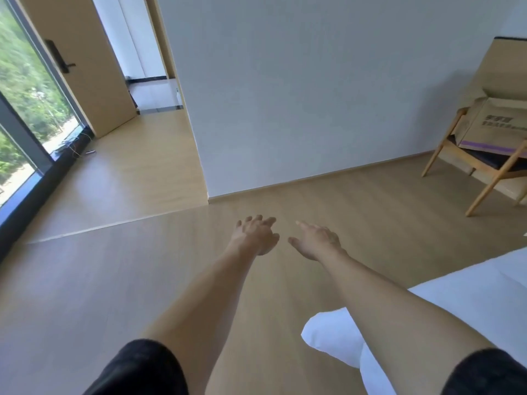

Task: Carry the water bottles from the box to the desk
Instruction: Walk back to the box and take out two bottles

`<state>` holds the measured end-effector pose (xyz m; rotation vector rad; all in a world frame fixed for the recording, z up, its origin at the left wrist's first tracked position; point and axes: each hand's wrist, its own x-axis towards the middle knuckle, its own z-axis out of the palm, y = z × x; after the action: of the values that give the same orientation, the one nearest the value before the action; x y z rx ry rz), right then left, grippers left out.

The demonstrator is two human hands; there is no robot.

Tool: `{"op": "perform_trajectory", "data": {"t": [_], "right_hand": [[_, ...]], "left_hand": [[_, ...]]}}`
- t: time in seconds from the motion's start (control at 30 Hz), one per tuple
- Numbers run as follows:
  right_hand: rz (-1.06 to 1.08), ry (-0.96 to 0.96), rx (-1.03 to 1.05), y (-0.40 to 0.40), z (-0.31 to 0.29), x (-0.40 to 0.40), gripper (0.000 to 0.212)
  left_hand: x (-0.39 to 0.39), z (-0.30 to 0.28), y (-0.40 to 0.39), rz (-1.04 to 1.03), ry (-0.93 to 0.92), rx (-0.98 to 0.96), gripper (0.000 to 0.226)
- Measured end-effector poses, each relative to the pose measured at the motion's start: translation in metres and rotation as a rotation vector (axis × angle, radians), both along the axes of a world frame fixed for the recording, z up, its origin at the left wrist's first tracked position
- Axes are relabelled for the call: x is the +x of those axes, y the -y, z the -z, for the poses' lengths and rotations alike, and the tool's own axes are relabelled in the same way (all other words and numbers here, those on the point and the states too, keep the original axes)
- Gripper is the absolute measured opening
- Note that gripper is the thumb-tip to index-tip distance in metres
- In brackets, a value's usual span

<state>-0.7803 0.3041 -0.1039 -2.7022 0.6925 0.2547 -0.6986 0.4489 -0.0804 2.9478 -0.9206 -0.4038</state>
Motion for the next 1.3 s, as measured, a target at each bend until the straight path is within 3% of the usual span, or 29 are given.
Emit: {"op": "perform_trajectory", "data": {"t": [0.3,0.53,0.83,1.3], "right_hand": [[0.173,-0.027,-0.01,0.122,0.01,0.052,0.067],[0.387,-0.09,-0.056,0.236,0.019,0.091,0.064],[0.61,-0.156,-0.103,0.36,-0.005,0.17,0.062],[0.894,-0.136,-0.019,0.535,0.013,0.146,0.06]], "left_hand": [[0.09,0.015,0.133,0.149,-0.022,0.03,0.056],[0.161,0.033,0.269,0.376,-0.052,0.01,0.059],[0.289,0.016,0.428,0.567,-0.049,0.012,0.058],[0.265,0.033,0.667,0.893,-0.049,0.065,0.057]]}}
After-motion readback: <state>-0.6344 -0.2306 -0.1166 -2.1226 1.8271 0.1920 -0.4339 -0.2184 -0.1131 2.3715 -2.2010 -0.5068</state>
